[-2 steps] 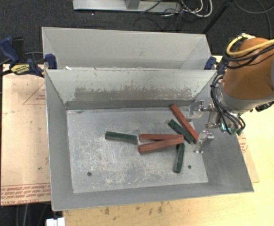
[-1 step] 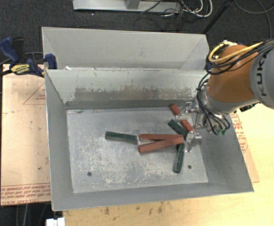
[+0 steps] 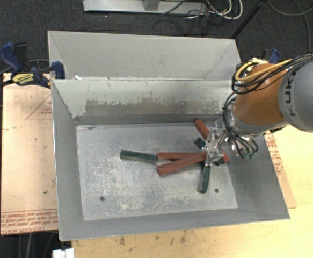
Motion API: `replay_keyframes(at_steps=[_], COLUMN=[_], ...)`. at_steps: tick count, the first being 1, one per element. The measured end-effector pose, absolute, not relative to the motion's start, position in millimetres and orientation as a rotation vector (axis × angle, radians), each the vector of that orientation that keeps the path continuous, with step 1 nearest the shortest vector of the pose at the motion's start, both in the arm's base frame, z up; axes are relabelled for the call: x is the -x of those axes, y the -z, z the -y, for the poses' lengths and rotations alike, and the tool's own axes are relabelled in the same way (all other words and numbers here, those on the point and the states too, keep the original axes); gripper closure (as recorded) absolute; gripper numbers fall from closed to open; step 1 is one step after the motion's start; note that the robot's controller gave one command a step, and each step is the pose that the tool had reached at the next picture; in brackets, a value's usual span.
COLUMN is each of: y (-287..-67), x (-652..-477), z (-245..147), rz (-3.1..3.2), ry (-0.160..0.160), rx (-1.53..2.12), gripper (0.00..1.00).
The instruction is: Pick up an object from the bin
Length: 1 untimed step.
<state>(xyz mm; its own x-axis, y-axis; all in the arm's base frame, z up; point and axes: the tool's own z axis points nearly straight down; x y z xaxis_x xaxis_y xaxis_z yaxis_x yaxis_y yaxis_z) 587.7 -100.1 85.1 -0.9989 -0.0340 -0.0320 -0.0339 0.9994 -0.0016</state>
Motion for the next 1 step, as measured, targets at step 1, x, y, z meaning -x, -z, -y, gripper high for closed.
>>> replay_keyframes(at_steps=[1], y=[-85.0], x=[-587.7], z=[100.0], rz=[-3.109], ry=[0.002], rx=[0.053], gripper=[1.0])
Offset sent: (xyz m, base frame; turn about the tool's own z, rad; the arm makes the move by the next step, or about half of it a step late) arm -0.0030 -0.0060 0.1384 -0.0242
